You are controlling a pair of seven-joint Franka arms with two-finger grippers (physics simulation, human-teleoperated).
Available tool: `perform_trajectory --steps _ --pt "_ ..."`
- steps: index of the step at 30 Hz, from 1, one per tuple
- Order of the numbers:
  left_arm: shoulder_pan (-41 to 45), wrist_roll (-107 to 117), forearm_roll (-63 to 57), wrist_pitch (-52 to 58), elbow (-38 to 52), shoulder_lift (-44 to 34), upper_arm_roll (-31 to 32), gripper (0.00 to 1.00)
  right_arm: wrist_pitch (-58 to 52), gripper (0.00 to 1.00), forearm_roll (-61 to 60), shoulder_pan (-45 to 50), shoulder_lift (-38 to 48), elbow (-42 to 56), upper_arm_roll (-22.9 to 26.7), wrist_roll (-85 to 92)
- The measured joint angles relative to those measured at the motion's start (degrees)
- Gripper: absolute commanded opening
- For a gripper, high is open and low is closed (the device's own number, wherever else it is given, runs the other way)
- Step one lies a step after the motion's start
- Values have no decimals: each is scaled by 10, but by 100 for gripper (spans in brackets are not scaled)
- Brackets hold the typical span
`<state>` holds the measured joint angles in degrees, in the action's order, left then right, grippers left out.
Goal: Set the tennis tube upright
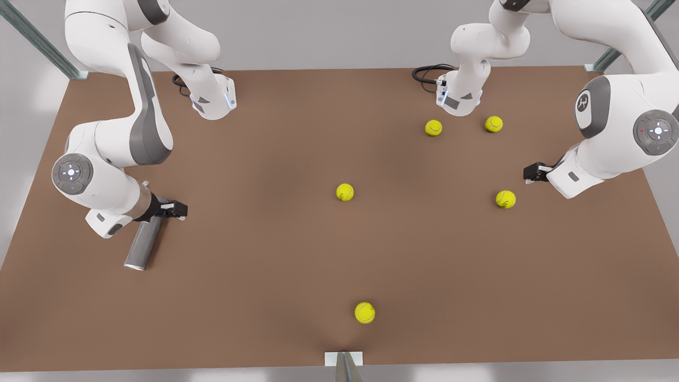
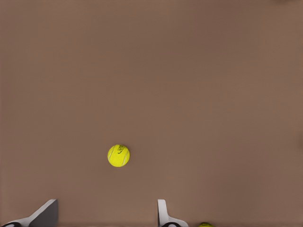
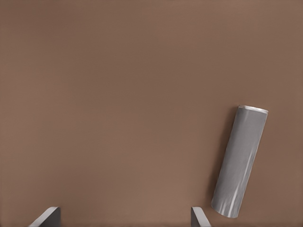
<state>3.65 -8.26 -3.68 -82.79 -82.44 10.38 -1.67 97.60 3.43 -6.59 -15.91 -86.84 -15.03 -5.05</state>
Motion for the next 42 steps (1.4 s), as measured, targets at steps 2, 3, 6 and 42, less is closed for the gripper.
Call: perform_trajectory --steps 2,3,6,42 --pt "0 0 0 0 0 0 0 100 0 100 -1 -3 -9 1 0 5" --pt "0 0 0 0 0 0 0 100 0 100 -7 -7 -16 2 0 -1" --pt "0 0 0 1 0 1 0 100 2 100 2 -23 -50 1 2 -2" --pt "-1 0 2 13 -2 25 5 100 250 100 85 -215 -189 -167 4 27"
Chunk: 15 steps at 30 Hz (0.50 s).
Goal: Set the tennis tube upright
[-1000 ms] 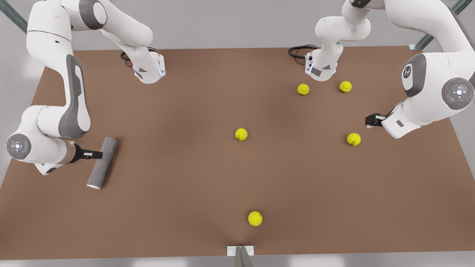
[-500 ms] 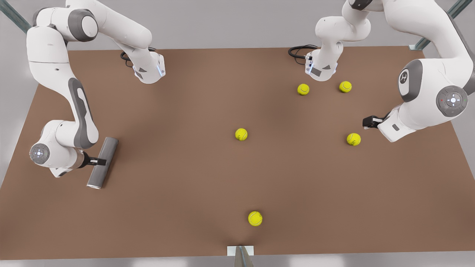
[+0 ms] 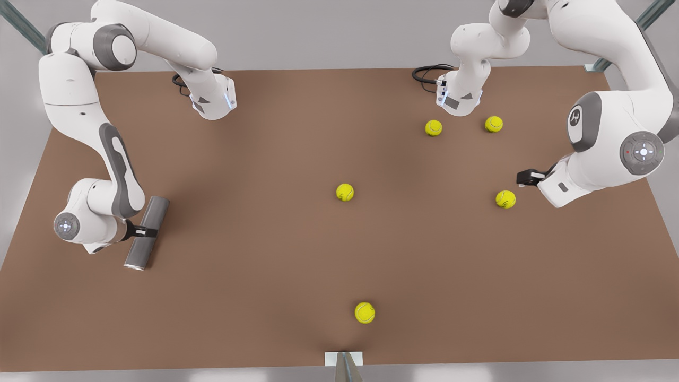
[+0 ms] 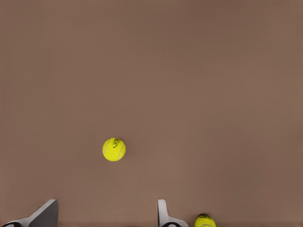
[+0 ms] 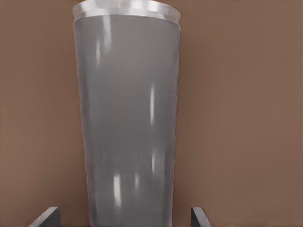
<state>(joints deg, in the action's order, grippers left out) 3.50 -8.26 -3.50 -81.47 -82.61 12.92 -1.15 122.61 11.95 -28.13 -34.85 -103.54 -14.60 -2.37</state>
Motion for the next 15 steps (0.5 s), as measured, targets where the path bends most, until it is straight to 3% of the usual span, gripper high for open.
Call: perform_trajectory --steps 15 --pt "0 0 4 3 -1 5 0 100 -2 100 0 -8 -27 0 0 -3"
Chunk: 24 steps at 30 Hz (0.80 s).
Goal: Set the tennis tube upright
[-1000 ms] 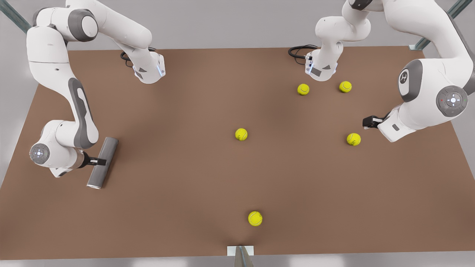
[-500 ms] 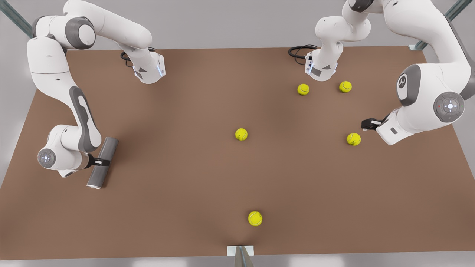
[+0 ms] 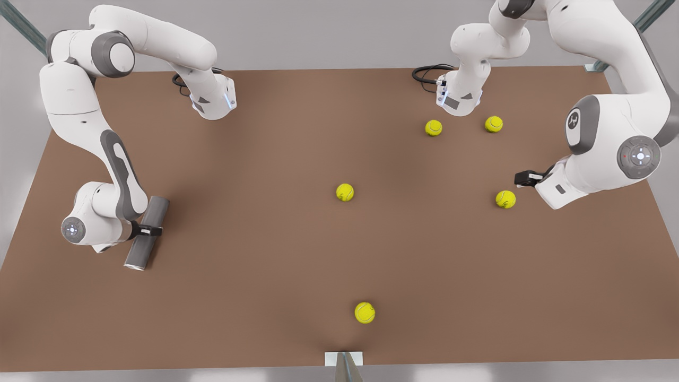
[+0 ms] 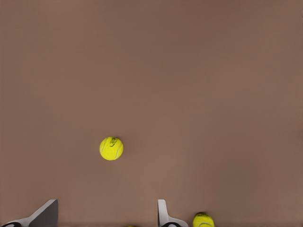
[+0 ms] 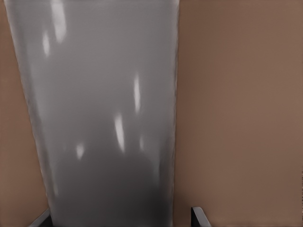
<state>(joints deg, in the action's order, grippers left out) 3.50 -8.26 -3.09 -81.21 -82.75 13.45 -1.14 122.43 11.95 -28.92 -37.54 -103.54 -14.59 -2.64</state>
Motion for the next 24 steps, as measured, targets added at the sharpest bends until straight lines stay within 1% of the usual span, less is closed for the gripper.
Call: perform_trajectory --steps 2,6,15,16,17,18,20,21,24 --pt "0 0 0 0 0 0 0 100 0 98 -1 0 -1 1 0 0" --pt "0 0 0 2 -1 2 0 100 0 100 -1 0 -4 1 0 0" --pt "0 0 1 2 -1 8 0 100 2 100 0 0 -13 0 0 -1" --pt "0 0 1 2 -1 8 0 100 2 98 0 0 -14 0 0 0" --pt "0 0 1 2 -1 8 0 100 2 88 0 0 -14 0 0 0" --pt "0 0 1 1 -1 9 0 100 2 75 0 0 -14 1 0 0" --pt "0 0 1 1 -1 10 0 100 2 62 0 0 -13 1 0 0" --pt "0 0 1 1 -1 10 0 100 1 57 0 0 -13 1 0 0" --pt "0 0 1 1 -1 10 0 100 1 57 -1 0 -13 1 0 1"
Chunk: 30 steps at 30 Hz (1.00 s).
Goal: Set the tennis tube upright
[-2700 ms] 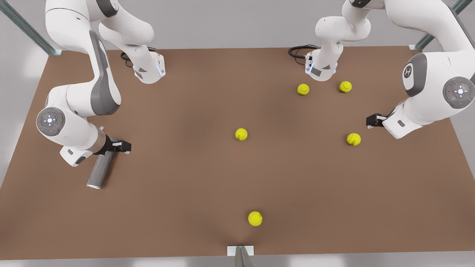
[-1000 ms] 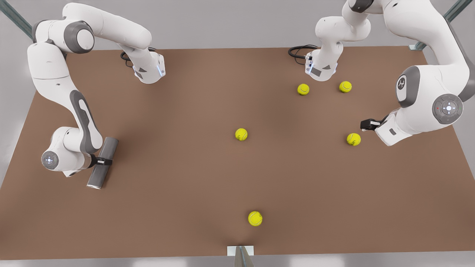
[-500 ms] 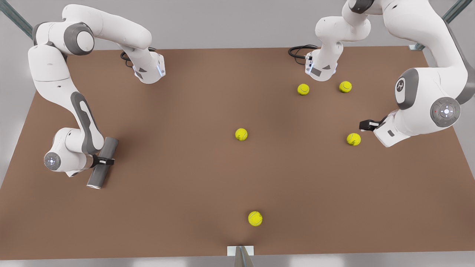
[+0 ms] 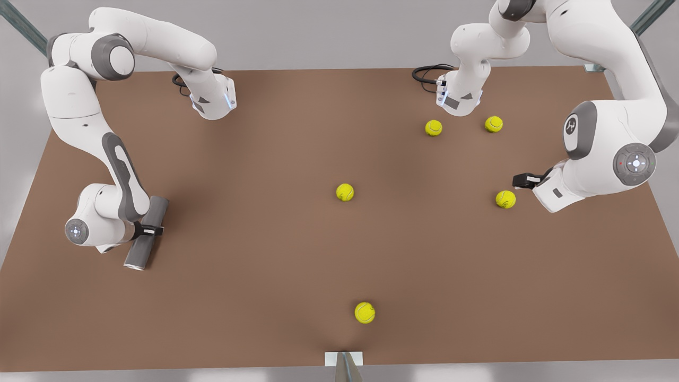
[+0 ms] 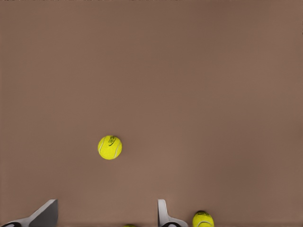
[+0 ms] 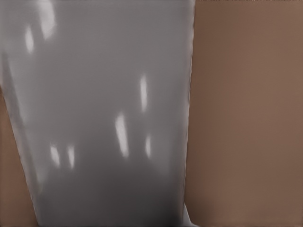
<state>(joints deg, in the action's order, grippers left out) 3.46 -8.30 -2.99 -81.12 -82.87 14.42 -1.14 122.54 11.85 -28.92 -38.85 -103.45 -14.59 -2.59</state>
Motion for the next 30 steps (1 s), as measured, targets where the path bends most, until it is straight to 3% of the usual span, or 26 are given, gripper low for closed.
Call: perform_trajectory --steps 9,15,19,30 --pt "1 0 -1 0 1 0 0 100 -8 58 -2 2 5 2 -2 4" --pt "1 0 -1 0 1 0 0 100 -15 65 -5 11 12 13 -8 7" --pt "1 0 0 0 1 0 0 100 -50 70 -4 11 15 47 -38 10" --pt "-2 0 0 -2 1 0 0 100 -83 72 0 196 15 143 -54 34"
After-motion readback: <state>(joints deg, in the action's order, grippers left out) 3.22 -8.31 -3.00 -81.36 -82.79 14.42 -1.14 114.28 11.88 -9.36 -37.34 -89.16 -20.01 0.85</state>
